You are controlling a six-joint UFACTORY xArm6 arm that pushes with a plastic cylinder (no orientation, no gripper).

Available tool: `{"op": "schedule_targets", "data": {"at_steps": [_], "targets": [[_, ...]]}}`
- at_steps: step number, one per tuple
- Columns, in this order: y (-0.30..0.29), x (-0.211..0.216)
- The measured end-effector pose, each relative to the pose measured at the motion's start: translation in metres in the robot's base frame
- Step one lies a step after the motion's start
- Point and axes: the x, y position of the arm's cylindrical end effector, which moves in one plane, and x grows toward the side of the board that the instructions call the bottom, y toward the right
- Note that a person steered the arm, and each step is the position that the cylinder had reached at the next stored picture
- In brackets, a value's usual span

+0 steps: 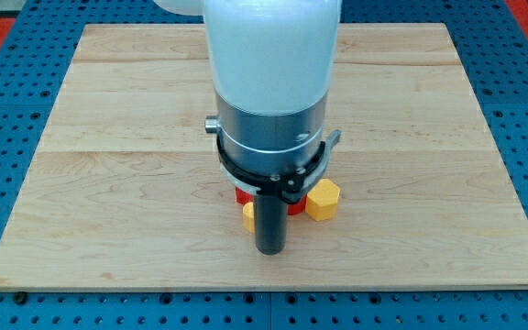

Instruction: Move yellow hexagon below red circle

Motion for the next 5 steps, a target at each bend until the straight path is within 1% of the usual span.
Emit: {"op": "schedule_targets", "data": {"at_steps": [1,2,3,4,5], "targets": [[0.08,0.005],[0.159,-0.007],[0.179,-0.044],[0.164,-0.071],[0.135,-0.081]]}}
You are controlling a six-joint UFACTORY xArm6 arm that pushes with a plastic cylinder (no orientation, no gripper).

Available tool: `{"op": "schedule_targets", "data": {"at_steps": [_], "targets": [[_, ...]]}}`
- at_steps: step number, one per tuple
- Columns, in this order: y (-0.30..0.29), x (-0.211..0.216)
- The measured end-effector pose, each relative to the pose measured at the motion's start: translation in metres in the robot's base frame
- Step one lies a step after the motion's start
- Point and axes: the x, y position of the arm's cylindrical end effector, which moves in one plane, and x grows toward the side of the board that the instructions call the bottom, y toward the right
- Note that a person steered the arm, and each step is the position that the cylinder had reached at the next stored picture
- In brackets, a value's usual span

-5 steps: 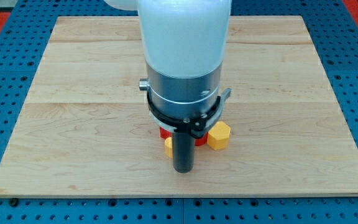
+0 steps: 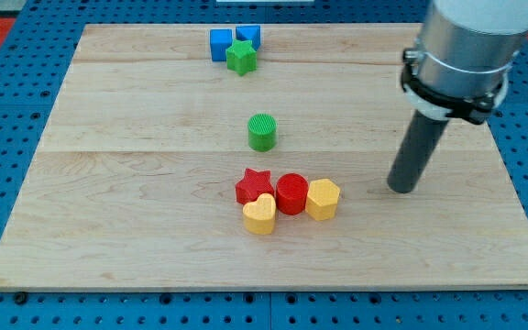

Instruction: Move yellow hexagon below red circle

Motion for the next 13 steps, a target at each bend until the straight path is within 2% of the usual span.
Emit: {"op": "schedule_targets", "data": {"at_steps": [3,5,6,7,8,9,11,12,13], "targets": [[-0.074,0.013],[-0.08,0.031],[-0.034,0.032],[-0.009,0.055],[-0.031,0.076],[-0.073,0.077],[-0.116,0.072],[-0.097,0.072],[-0.041,0.067]]}}
